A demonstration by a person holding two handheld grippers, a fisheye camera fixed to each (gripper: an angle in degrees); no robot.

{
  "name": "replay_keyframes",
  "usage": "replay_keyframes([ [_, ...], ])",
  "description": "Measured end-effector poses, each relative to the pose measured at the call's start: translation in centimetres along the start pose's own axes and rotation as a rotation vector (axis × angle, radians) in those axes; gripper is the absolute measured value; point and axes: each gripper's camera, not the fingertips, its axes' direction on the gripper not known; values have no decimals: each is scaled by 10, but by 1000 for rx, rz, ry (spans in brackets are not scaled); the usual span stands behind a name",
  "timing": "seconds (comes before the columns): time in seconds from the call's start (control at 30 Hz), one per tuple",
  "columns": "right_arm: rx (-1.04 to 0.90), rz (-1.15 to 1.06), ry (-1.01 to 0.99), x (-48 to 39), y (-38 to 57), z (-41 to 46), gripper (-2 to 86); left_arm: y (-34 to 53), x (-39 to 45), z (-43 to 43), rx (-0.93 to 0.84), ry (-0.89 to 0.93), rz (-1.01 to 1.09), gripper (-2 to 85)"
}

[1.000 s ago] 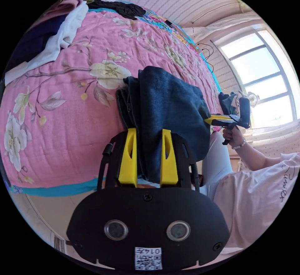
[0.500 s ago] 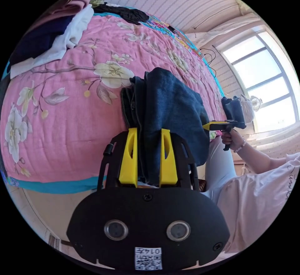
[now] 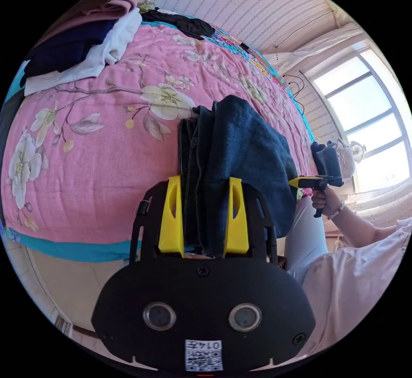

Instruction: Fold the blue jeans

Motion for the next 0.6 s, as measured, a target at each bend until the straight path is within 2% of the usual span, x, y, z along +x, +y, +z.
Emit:
replay_keyframes([
  [0.2,-9,-22,22,-32,24,-15,39,11,13,8,6,82,-49,80],
  [0.33,-9,-119,174,-72,51,-42,34,31,42,19,-10,177,-38,75],
  [0.6,167,-198,362,-127,129,-144,34,31,141,53,65,395,83,71],
])
